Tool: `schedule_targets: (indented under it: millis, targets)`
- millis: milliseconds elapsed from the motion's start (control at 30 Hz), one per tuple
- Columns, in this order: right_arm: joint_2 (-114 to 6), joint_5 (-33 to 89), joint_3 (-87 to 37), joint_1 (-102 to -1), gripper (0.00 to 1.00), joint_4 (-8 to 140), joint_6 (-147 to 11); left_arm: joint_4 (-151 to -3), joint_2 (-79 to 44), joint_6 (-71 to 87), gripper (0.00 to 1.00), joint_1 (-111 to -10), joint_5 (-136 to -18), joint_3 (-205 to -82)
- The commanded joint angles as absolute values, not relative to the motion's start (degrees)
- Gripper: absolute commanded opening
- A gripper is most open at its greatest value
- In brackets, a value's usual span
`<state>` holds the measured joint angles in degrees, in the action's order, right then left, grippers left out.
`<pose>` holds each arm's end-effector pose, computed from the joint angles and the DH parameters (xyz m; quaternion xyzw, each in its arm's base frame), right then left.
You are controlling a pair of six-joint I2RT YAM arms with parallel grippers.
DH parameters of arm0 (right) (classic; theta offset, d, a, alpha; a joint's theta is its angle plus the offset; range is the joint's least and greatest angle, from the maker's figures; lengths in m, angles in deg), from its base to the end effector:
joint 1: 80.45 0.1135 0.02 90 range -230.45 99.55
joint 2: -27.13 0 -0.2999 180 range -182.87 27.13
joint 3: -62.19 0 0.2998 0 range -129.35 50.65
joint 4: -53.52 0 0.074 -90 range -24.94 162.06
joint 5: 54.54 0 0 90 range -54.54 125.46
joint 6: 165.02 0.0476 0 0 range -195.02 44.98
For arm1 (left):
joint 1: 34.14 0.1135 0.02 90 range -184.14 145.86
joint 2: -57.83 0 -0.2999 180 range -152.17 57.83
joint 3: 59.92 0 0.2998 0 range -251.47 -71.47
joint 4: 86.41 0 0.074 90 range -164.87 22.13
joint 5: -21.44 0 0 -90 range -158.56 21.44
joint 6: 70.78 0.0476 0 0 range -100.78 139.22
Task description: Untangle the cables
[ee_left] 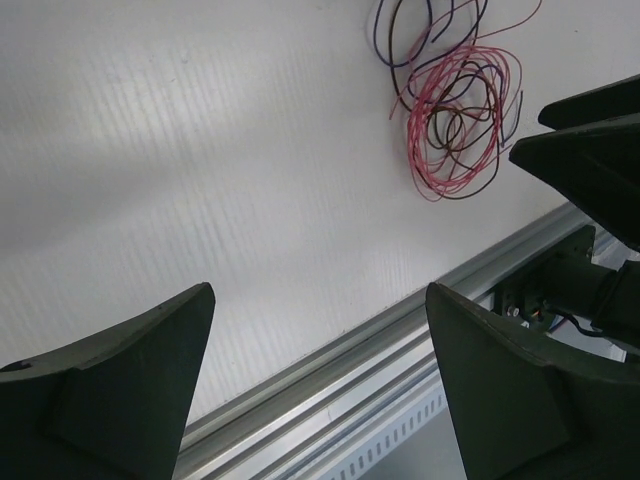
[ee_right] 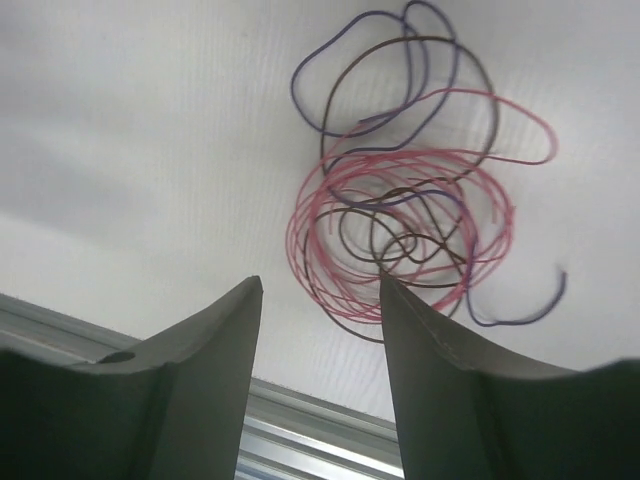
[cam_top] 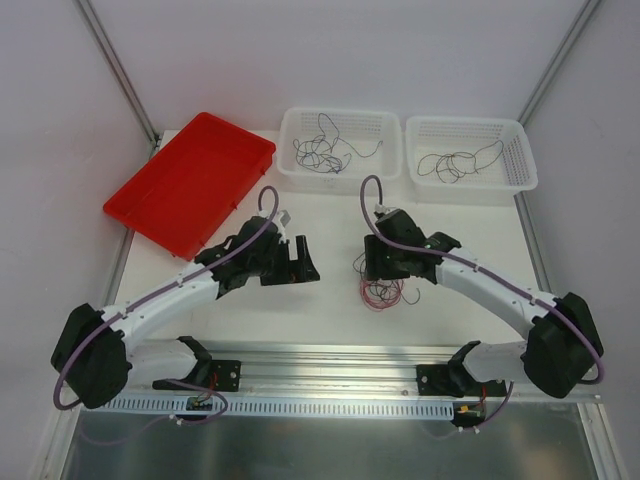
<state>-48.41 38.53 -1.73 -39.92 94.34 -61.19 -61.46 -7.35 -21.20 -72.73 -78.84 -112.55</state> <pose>0.2394 0.2014 0.2472 -0.2101 0.9228 0.1244 0.2979 0.2156 -0.1829 0.2470 0.0254 0.8938 -0.3422 0.2888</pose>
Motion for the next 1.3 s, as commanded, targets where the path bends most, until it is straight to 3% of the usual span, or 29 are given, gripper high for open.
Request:
schedule_targets:
  millis: [0, 333, 700, 933, 1033, 1067, 1167, 1267]
  targets:
    - [-44.9, 45.1, -1.9, -43.0, 0.53, 98.5, -63.2, -62.2, -12.0, -21.2, 0.87, -75.9, -77.5, -119.1]
    - [-39.1, 37.9, 3.6, -59.2, 0.49, 96.9, -63.3, -62.0, -33.8, -22.9, 0.81, -86.3, -75.9, -134.8]
    - [-33.7, 32.0, 6.9, -61.2, 0.51, 96.5, -62.7, -62.1, -51.7, -26.8, 0.65, -91.4, -73.7, -145.2]
    - [-31.2, 28.9, 8.8, -61.3, 0.51, 94.8, -63.7, -61.2, -54.1, -27.7, 0.45, -91.4, -72.2, -144.6]
    - [-31.3, 28.0, 9.0, -61.3, 0.51, 93.6, -63.6, -60.7, -54.4, -27.2, 0.25, -91.4, -72.4, -143.9]
    - [-31.5, 27.2, 8.8, -61.3, 0.51, 93.4, -63.5, -60.5, -54.4, -26.7, 0.14, -91.4, -72.2, -143.6]
    - [-32.3, 26.8, 7.6, -61.2, 0.52, 92.7, -63.9, -59.4, -52.3, -23.6, 0.02, -91.3, -71.8, -142.9]
    - [-33.7, 26.7, 5.7, -61.2, 0.51, 92.4, -64.6, -57.2, -50.8, -19.1, 0.0, -91.2, -72.2, -142.8]
